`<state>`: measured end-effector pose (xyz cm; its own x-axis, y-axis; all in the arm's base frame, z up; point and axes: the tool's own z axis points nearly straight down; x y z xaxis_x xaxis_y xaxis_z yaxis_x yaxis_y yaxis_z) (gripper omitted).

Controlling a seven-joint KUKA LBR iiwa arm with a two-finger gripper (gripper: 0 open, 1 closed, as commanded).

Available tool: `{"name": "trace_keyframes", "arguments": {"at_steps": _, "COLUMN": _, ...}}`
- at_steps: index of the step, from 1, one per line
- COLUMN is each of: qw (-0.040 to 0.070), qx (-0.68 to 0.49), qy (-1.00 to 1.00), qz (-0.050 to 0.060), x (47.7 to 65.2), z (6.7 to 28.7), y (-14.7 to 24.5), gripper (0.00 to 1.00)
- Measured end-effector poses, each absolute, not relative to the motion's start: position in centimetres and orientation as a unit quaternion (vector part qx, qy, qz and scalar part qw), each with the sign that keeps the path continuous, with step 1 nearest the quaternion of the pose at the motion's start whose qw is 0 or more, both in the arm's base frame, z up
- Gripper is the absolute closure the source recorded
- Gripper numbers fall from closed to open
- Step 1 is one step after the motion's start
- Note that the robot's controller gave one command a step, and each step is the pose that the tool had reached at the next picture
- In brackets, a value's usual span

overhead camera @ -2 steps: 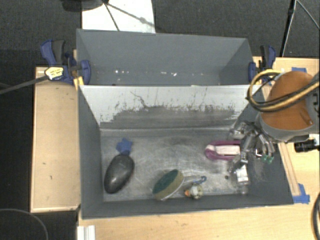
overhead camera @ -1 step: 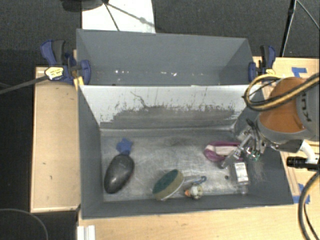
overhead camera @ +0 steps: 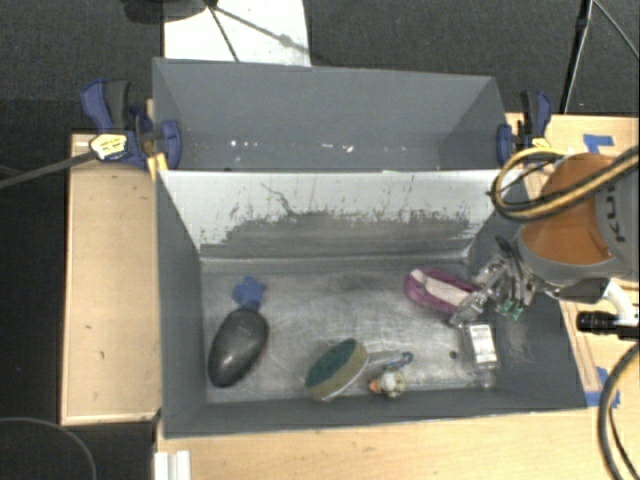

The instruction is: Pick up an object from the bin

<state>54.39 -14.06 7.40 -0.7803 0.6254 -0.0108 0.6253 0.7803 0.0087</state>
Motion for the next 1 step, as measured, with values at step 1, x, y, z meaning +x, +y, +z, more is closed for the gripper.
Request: {"name": "trace_keyframes", "arguments": {"at_steps": 1, "qw": 0.004, "qx": 0.327, "qy": 0.945, "qz": 0.001, "x": 53.92, "z": 20.35, "y": -12.59, "gripper": 1.00}}
